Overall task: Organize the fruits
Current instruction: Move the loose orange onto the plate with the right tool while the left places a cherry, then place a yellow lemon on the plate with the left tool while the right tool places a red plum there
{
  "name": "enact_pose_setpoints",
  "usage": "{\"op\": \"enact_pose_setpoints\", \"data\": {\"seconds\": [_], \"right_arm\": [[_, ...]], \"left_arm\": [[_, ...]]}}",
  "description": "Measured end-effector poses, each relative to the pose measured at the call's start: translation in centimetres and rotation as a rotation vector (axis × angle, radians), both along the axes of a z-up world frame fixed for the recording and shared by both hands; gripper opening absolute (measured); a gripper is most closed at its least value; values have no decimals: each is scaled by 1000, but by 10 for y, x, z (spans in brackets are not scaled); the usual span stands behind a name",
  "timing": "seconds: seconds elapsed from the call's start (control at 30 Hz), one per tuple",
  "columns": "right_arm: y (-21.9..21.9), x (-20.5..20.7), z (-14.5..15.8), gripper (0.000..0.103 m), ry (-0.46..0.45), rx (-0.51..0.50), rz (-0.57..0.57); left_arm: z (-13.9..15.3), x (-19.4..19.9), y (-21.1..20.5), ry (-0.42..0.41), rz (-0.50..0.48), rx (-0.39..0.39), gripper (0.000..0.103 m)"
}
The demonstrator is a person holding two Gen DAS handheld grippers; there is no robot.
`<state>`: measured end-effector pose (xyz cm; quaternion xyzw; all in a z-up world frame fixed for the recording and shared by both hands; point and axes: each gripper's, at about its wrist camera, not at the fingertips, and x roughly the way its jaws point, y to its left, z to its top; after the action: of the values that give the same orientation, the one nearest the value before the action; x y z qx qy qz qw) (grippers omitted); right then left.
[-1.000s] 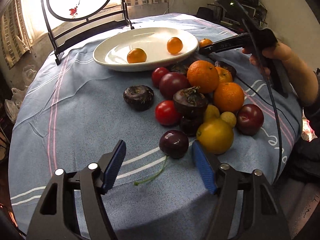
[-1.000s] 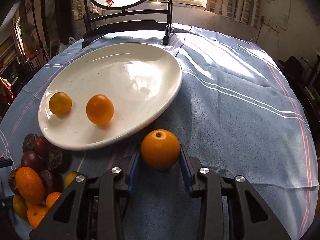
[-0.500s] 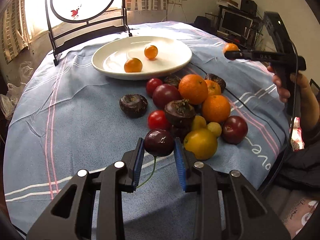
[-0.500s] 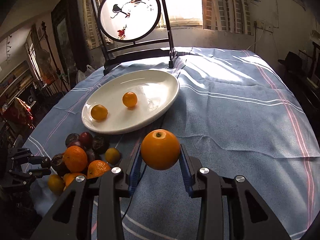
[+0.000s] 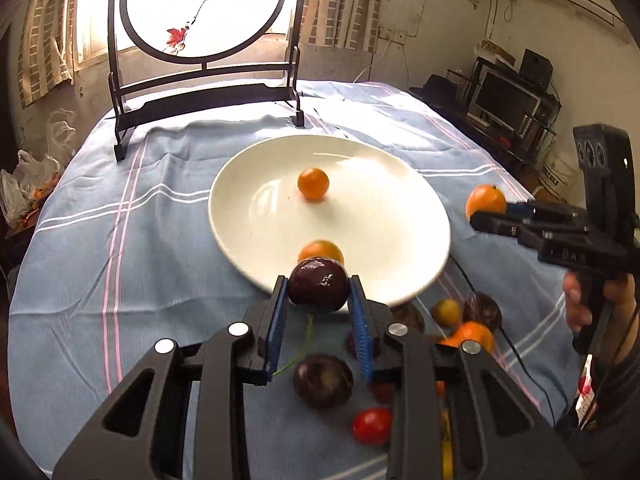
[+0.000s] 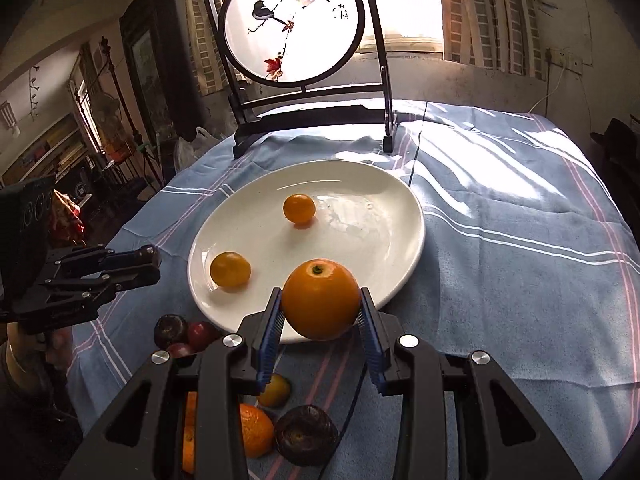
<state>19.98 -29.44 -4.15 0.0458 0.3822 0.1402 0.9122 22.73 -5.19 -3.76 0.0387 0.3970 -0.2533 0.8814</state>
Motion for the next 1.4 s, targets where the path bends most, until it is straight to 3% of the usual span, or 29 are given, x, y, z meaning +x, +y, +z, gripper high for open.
{"op": "enact_pose_setpoints", "data": {"seconds": [0.13,0.17,0.2,0.23,0.27,0.43,0.63,0.87,1.03,1.17,1.27,1.37,1.4], "right_arm": [[12,32,-16,37,59,-10,-11],[15,37,-19,38,64,-15,-13],[17,41,-19,40,64,-26,-19],[17,43,-18,54,56,-39,-27],[17,40,-14,59,34,-48,-41],[9,5,6,59,-36,-45,-34],[-12,-54,9,59,-62,-71,-61],[-28,-105,-6,59,-50,-52,-97],[-20,-127,-17,59,-33,-40,-85],[-6,-142,-24,59,-10,-47,-44],[2,-152,-27,59,-9,-61,-23],[6,-160,-27,59,-6,-51,-3],[7,-162,-27,59,-7,-53,3]], "left_arm": [[-8,47,-16,34,38,18,31],[-12,56,-19,49,44,23,36],[-16,65,-20,71,56,22,51],[-20,71,-17,86,76,11,62],[-22,74,-13,92,94,-2,62],[-10,43,6,58,106,-45,62],[-6,-45,12,-15,-17,40,62],[-25,-141,2,-52,-179,119,62],[-45,-162,-12,-19,-209,137,53],[-55,-158,-21,1,-193,117,50],[-65,-156,-31,8,-183,144,45],[-68,-155,-30,10,-164,123,44],[-66,-155,-28,13,-157,109,40]]}}
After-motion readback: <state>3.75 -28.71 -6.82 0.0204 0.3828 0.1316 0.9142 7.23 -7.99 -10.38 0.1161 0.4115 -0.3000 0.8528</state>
